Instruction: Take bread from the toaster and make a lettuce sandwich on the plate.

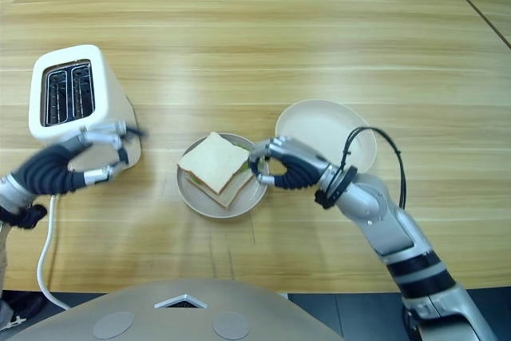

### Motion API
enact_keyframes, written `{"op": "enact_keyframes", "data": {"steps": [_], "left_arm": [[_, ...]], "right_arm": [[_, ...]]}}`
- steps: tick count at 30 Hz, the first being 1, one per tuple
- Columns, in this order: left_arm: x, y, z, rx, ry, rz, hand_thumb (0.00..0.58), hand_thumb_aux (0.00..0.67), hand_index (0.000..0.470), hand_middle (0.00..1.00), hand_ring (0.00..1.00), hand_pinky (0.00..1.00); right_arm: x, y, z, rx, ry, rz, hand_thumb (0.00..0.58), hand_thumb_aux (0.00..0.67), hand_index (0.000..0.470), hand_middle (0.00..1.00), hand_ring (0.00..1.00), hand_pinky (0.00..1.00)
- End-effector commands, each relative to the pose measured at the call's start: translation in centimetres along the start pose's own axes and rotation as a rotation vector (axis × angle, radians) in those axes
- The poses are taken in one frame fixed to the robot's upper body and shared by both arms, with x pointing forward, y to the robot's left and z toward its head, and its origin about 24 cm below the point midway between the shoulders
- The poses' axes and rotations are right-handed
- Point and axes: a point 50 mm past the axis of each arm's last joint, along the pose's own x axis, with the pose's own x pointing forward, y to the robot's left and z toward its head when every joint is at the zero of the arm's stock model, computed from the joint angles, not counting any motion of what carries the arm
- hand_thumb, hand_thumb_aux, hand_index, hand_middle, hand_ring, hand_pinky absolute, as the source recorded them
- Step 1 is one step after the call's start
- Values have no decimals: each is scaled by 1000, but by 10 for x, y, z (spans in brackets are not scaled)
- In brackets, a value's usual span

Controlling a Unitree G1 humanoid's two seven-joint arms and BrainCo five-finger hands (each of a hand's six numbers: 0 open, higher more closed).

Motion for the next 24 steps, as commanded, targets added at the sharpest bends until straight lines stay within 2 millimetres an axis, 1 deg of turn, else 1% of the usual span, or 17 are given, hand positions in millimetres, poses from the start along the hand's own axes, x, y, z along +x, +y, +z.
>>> {"op": "enact_keyframes", "data": {"steps": [1,2,5,6,7,11,16,20,22,24], "left_arm": [[-18,-38,-31,-49,151,-267,580,670,470,1000,1000,1000],[-19,-47,-37,-61,176,-316,580,670,470,1000,1000,1000],[-16,-76,-70,-14,355,-472,580,670,470,1000,1000,1000],[-12,-84,-76,-14,366,-503,580,670,470,1000,1000,1000],[-7,-91,-76,-26,349,-524,580,670,470,1000,1000,1000],[16,-110,-69,-72,229,-571,580,670,470,1000,1000,1000],[54,-121,-65,-128,119,-525,580,670,470,1000,1000,1000],[75,-131,-68,-122,123,-507,580,670,470,1000,1000,1000],[81,-134,-71,-120,135,-493,580,670,470,1000,1000,1000],[87,-133,-75,-109,156,-452,580,670,470,1000,1000,1000]], "right_arm": [[-21,31,-3,110,103,307,580,670,470,1000,1000,1000],[-24,37,-3,128,116,360,580,670,470,1000,1000,1000],[-30,56,-8,160,157,497,580,670,470,1000,1000,1000],[-30,61,-9,167,165,531,580,670,470,1000,1000,1000],[-29,64,-9,176,165,552,580,670,470,1000,1000,1000],[-27,76,-12,197,172,596,580,670,470,1000,1000,1000],[-12,91,-17,169,164,603,580,670,470,1000,1000,1000],[1,98,-20,123,146,567,580,670,470,1000,1000,1000],[8,98,-23,89,147,529,580,670,470,1000,1000,1000],[16,96,-26,42,139,470,580,670,470,1000,1000,1000]]}}
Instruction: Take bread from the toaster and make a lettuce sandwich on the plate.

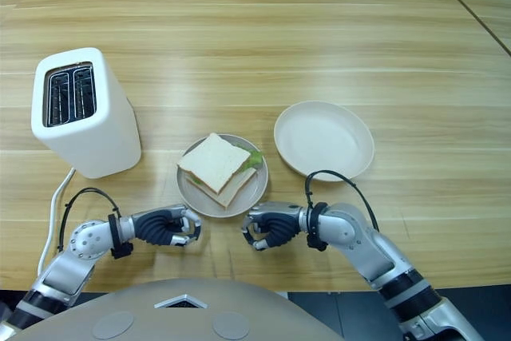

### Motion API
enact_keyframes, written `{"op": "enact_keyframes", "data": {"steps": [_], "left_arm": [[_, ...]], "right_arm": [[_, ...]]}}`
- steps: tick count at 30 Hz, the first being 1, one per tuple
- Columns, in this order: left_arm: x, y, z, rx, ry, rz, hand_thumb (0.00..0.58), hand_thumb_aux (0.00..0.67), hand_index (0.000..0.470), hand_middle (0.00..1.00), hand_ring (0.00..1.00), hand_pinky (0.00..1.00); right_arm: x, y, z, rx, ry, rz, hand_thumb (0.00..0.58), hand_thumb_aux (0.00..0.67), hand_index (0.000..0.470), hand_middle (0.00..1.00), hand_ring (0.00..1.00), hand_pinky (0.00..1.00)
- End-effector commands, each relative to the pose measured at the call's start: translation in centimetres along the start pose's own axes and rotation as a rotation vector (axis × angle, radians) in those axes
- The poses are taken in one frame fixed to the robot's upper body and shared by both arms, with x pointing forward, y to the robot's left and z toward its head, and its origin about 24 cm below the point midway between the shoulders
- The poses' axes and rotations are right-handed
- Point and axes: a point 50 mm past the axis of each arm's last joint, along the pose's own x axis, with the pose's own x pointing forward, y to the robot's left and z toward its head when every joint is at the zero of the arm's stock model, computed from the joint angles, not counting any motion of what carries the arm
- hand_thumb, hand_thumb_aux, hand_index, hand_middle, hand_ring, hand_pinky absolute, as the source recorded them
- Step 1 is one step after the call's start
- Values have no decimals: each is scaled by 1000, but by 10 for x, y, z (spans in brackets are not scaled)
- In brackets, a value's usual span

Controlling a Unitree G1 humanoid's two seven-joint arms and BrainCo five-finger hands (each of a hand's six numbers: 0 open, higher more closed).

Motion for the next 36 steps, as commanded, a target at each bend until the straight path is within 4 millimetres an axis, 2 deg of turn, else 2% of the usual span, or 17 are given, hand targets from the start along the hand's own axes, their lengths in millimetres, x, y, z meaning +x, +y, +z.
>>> {"op": "enact_keyframes", "data": {"steps": [1,8,12,16,18,19,21,26,31,33,34,35,36], "left_arm": [[2,-18,-38,-71,232,-26,580,670,470,1000,1000,1000],[13,11,-48,-28,244,132,580,670,470,1000,1000,1000],[17,33,-62,30,315,209,580,670,470,1000,1000,1000],[29,57,-65,79,334,267,580,670,470,1000,1000,1000],[36,71,-64,96,328,317,580,670,470,1000,1000,1000],[47,90,-63,92,330,416,580,670,470,1000,1000,1000],[65,111,-58,78,325,542,580,670,470,1000,1000,1000],[79,122,-57,68,320,662,580,670,470,1000,1000,1000],[82,116,-52,78,254,699,580,670,470,1000,1000,1000],[79,114,-43,88,165,748,580,670,470,1000,1000,1000],[75,113,-36,88,109,791,580,670,470,1000,1000,1000],[71,112,-29,94,51,836,540,494,347,1000,1000,1000],[66,109,-22,95,7,875,128,79,55,753,753,753]], "right_arm": [[15,21,-23,1,117,30,580,670,470,1000,1000,1000],[36,-14,-40,-142,145,-257,580,670,470,1000,1000,1000],[50,-30,-46,-186,153,-348,580,670,470,1000,1000,1000],[68,-50,-52,-221,175,-426,580,670,470,1000,1000,1000],[79,-64,-54,-235,190,-471,580,670,470,1000,1000,1000],[90,-81,-55,-230,230,-544,580,670,470,1000,1000,1000],[107,-107,-54,-222,288,-651,580,670,470,1000,1000,1000],[117,-127,-53,-178,358,-779,580,670,470,1000,1000,1000],[120,-124,-51,-158,329,-825,580,670,470,1000,1000,1000],[119,-120,-48,-163,282,-845,580,670,470,1000,1000,1000],[118,-118,-46,-166,254,-857,580,654,459,894,894,894],[117,-116,-44,-163,229,-876,360,257,181,71,71,71],[116,-113,-42,-161,202,-892,0,0,0,0,0,0]]}}
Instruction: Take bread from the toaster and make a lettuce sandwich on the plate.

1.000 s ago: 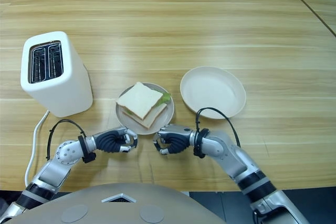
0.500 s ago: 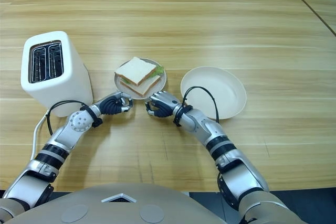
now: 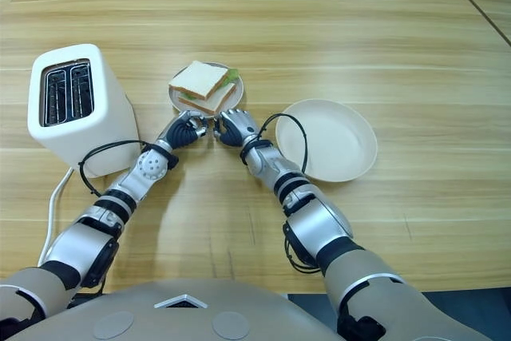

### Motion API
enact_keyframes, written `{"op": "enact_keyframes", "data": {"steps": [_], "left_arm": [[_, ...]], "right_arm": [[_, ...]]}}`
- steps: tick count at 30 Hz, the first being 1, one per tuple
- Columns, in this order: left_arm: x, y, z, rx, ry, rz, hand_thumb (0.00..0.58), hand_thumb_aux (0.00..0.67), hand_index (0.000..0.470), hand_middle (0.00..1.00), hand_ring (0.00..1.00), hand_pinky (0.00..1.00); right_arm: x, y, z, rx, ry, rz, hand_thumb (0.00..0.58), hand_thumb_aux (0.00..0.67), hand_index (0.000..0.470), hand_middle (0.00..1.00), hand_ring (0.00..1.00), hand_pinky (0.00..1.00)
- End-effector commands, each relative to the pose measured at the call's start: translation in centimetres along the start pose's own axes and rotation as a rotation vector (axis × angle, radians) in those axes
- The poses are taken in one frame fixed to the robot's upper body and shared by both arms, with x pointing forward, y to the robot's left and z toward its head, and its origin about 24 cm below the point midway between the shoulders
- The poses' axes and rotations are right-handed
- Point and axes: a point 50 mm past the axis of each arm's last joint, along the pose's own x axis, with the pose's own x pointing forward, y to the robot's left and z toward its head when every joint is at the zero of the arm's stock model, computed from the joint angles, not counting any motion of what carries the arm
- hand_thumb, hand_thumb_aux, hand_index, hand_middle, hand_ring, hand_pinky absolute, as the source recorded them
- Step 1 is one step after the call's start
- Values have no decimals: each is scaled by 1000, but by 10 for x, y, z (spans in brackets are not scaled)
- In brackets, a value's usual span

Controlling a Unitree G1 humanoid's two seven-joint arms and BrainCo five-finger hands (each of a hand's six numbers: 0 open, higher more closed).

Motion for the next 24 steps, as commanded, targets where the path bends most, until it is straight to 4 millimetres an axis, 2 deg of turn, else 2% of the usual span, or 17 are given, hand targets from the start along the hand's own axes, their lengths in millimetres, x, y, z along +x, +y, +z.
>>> {"op": "enact_keyframes", "data": {"steps": [1,2,6,10,13,17,24], "left_arm": [[-23,5,13,-48,-105,120,0,0,0,31,31,31],[-29,6,16,-57,-125,142,0,0,0,0,0,0],[-53,12,18,-89,-126,209,0,0,0,0,0,0],[-72,34,-6,-149,19,377,0,0,0,0,0,0],[-87,42,-18,-142,74,430,0,0,0,0,0,0],[-109,45,-36,-144,181,511,0,0,0,0,0,0],[-149,35,-46,-150,263,599,0,0,0,0,0,0]], "right_arm": [[-14,3,3,50,-61,-55,0,0,0,0,0,0],[-18,2,5,68,-81,-72,0,0,0,0,0,0],[-37,-3,9,109,-125,-125,0,0,0,0,0,0],[-58,-6,6,119,-128,-142,0,0,0,0,0,0],[-68,-11,2,128,-117,-163,0,0,0,0,0,0],[-76,-15,3,128,-133,-179,0,0,0,0,0,0],[-82,-14,4,118,-146,-185,0,0,0,0,0,0]]}}
